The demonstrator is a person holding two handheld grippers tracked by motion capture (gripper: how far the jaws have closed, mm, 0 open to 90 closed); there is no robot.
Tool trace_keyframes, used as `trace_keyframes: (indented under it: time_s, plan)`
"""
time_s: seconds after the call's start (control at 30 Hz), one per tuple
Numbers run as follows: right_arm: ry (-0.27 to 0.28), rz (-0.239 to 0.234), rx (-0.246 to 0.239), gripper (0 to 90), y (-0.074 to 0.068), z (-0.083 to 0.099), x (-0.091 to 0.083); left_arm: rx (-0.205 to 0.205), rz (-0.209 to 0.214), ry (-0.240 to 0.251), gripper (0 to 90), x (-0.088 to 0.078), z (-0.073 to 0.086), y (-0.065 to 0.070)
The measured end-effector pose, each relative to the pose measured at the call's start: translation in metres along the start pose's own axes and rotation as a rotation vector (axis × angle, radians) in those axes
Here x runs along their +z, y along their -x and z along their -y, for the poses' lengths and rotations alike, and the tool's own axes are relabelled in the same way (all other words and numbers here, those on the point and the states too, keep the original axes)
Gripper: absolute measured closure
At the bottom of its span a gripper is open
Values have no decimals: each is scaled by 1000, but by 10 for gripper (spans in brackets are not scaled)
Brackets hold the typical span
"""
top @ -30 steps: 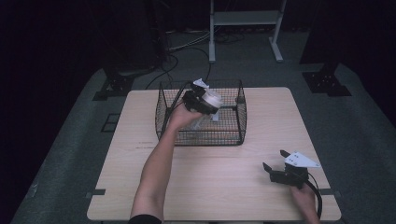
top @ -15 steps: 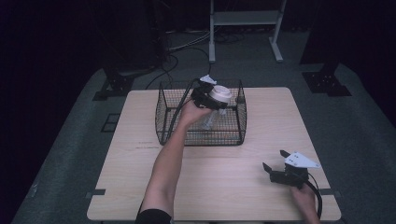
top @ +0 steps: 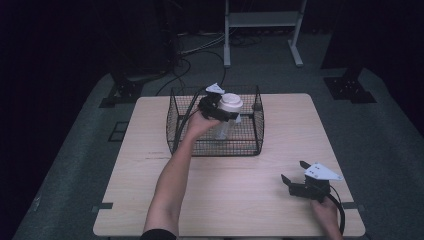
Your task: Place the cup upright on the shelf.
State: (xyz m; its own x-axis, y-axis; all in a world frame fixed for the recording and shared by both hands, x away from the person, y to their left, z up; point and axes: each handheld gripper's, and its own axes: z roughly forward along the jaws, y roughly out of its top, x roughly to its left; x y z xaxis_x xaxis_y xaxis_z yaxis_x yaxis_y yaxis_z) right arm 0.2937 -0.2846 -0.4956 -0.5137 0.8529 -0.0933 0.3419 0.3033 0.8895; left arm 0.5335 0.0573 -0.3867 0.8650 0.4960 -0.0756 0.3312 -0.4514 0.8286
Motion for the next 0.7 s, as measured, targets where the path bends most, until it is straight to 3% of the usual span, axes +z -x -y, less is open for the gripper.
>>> trace_keyframes:
  time_s: [0.4,0.7]
  plan:
    - [-4,1,2,135,-1,0,0,38,-16,-60,148,-24,16,5]
    - [-7,3,0,135,-1,0,0,42,-31,-96,106,-34,24,11]
